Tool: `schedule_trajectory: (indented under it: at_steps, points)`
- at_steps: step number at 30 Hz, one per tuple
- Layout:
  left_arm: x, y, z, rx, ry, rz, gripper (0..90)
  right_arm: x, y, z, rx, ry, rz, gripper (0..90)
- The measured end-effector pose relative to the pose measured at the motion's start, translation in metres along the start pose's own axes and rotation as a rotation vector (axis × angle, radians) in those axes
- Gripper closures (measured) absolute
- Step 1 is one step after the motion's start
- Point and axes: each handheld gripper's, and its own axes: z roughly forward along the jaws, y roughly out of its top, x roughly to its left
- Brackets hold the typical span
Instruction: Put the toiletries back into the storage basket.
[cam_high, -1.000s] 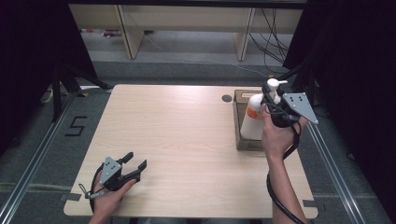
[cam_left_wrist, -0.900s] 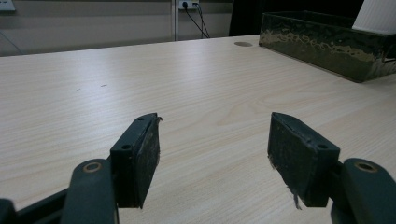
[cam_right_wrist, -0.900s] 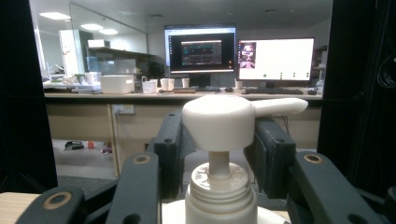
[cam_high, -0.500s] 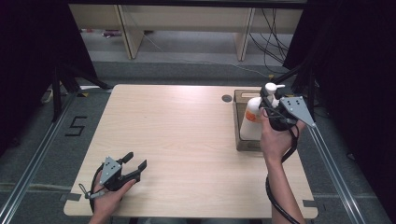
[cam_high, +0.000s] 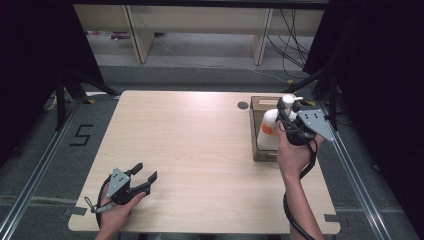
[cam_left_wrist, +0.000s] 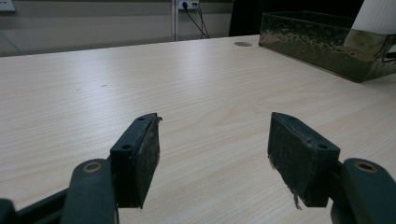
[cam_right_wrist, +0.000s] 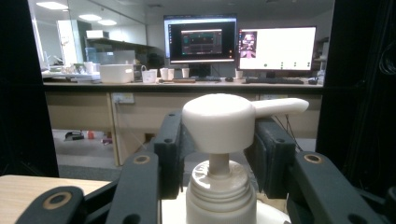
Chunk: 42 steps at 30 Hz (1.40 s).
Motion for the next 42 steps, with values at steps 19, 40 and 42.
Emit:
schedule_trajectory:
  at_steps: [19,40,42]
  points:
    - [0.0,0.0,0.0,0.0,0.001,0.0,33.8,0.002,-0.027,-0.003,0.046,-0.002,0.004,59.9]
    - [0.0,0.0,0.0,-0.001,0.002,0.0,33.8,0.001,-0.033,-0.005,0.032,-0.012,-0.03,53.5]
    - [0.0,0.0,0.0,-0.001,0.002,0.001,33.7,0.002,-0.034,-0.006,0.04,-0.009,-0.018,49.3]
